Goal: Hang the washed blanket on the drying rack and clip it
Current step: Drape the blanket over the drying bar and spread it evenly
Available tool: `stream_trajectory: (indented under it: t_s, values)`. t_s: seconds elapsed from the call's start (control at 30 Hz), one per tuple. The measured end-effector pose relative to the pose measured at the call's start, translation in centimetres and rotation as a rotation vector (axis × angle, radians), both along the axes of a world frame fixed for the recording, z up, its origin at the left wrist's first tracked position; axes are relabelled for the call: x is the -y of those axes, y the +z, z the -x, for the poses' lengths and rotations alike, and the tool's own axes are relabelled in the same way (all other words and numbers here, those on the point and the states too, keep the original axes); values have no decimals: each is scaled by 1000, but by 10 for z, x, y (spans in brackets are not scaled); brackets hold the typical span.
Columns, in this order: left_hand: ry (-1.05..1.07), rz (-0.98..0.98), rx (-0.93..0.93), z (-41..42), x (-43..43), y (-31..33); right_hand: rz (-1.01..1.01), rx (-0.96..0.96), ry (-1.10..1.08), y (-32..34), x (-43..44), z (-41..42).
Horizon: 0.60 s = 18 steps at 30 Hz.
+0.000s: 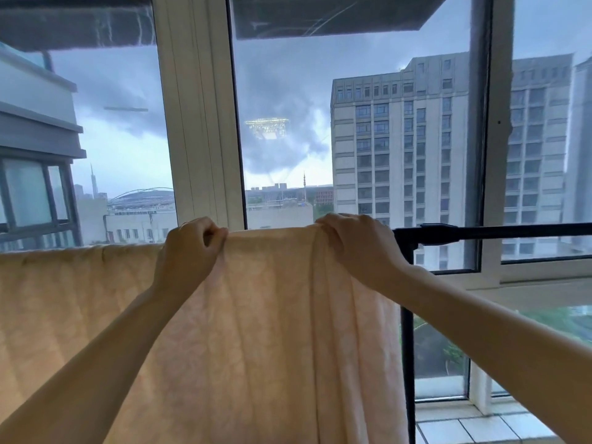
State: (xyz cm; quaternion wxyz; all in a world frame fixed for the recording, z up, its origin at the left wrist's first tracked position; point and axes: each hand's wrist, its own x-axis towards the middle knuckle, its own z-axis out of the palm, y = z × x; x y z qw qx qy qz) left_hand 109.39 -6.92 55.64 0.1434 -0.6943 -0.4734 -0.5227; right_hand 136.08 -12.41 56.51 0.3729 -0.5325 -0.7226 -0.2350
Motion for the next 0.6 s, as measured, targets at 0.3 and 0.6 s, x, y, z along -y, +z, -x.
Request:
stream_trajectory:
  t_s: [0.3, 0.6]
  values:
    - [49, -18, 20, -13, 1, 6, 28, -118, -87, 8, 4, -35]
    - [-354, -3, -133, -74, 6, -1, 19, -76, -77, -2, 8, -45]
